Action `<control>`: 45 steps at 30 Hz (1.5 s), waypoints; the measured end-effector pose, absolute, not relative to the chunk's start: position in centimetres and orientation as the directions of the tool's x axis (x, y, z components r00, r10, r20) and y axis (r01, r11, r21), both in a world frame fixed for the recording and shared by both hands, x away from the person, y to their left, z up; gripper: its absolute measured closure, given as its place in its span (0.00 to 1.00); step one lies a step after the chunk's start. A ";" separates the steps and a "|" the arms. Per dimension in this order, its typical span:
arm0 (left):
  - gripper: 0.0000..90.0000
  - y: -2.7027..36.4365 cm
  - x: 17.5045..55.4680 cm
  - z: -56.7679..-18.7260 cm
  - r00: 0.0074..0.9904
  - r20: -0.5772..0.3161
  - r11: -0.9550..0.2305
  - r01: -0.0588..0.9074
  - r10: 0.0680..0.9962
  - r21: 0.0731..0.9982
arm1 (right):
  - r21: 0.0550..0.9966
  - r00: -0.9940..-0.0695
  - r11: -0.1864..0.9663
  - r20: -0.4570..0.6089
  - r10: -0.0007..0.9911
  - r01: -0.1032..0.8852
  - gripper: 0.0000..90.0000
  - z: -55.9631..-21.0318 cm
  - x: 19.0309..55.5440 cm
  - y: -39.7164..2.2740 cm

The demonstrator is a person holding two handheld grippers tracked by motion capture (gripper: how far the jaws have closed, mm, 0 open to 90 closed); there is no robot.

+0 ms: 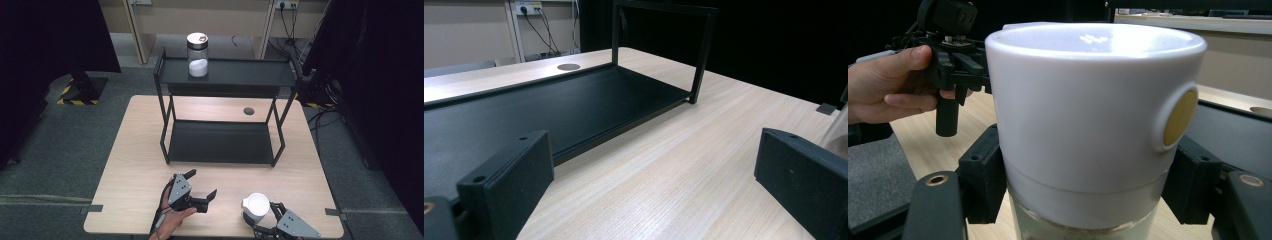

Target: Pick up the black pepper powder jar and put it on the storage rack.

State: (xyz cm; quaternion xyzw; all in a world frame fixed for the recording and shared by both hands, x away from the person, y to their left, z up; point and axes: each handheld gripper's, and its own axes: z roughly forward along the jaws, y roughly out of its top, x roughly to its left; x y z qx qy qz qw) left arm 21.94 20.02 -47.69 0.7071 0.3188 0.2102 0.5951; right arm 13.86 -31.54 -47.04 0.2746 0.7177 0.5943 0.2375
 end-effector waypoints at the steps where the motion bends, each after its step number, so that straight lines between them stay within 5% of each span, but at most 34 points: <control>1: 0.02 20.0 21.9 -47.7 0.708 -0.081 -0.089 0.200 0.701 0.976 | 0.983 -0.736 0.144 -0.015 0.676 0.112 0.34 -47.0 13.9 -31.5; 45: 0.02 20.2 21.9 -47.6 0.702 -0.080 -0.081 0.194 0.708 0.978 | 0.991 -0.777 0.125 -0.044 0.628 0.045 0.34 -37.3 19.1 -30.8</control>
